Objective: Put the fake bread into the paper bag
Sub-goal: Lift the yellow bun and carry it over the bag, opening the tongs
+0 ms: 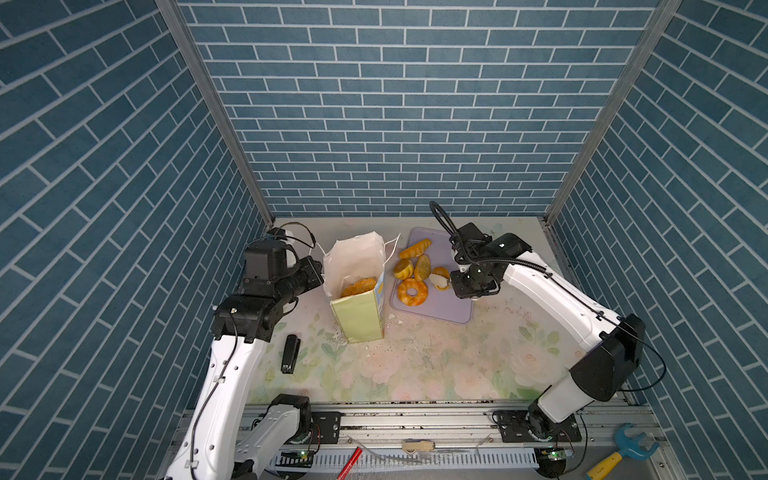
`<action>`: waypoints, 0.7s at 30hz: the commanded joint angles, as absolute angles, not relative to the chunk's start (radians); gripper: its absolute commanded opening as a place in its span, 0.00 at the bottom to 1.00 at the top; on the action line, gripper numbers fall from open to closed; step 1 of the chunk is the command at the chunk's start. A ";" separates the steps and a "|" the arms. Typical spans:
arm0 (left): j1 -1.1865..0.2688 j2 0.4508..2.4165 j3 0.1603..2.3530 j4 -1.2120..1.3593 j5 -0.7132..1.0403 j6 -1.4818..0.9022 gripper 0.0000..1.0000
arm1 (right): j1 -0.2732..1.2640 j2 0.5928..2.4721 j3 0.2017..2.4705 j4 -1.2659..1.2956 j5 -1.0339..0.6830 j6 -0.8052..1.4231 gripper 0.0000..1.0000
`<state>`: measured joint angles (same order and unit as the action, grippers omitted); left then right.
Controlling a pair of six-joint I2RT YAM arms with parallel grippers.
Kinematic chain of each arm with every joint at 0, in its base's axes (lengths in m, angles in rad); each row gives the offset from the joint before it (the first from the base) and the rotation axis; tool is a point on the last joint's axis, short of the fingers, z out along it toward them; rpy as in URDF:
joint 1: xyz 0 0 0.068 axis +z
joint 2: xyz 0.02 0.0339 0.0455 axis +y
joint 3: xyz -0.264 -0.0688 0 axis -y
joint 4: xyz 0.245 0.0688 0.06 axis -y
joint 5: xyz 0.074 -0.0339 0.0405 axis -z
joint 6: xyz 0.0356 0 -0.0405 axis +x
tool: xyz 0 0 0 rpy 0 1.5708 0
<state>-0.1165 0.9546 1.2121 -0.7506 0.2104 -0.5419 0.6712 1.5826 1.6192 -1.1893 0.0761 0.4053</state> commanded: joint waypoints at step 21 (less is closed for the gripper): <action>-0.085 1.094 1.424 -0.841 0.204 -0.378 0.59 | 0.843 1.631 2.330 -1.199 0.140 0.197 0.26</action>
<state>-0.0956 1.0733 1.3949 -0.8120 0.2005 -0.4141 0.8085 1.5974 2.2681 -1.2316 0.1352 0.2771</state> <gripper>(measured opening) 0.588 0.289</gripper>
